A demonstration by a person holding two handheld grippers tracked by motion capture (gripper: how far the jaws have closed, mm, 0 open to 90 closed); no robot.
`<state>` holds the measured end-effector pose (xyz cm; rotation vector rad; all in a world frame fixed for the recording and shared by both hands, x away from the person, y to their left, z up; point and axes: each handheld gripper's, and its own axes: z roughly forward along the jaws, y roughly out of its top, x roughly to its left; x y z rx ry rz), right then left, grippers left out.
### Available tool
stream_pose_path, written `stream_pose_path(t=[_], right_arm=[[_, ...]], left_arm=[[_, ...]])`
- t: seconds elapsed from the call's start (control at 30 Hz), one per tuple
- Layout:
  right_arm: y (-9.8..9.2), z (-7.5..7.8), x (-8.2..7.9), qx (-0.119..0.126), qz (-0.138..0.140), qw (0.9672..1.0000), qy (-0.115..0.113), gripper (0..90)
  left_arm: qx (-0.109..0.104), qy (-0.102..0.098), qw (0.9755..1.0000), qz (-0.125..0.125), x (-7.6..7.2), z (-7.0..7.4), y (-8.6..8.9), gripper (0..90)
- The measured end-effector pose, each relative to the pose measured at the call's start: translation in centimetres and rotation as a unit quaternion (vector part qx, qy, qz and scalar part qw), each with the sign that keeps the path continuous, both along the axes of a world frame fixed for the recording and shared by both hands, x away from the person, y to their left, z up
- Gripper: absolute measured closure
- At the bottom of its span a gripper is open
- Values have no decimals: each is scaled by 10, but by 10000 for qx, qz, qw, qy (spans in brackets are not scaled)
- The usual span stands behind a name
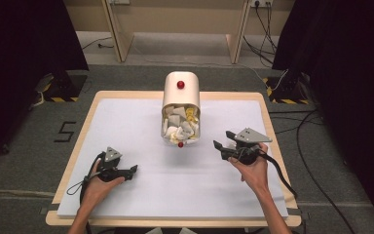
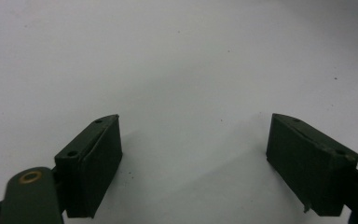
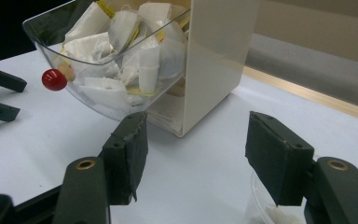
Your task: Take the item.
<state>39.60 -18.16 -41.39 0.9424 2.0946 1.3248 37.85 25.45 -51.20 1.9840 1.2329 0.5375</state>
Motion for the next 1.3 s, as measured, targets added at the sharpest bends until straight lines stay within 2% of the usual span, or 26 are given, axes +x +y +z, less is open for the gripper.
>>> stream_pose_path(t=[0.83, 1.0, 1.3], right_arm=[[-9, -10, -25, 4, -49, 10000, -28, 352], [-13, -12, -34, -135, -90, 9998, -88, 343], [-19, -19, -43, -161, -110, 9998, 1, 335]], left_arm=[[1, 0, 10000, 0, 0, 0, 0, 170], [2, 1, 10000, 0, 0, 0, 0, 169], [-1, -1, 10000, 1, 0, 0, 0, 170]])
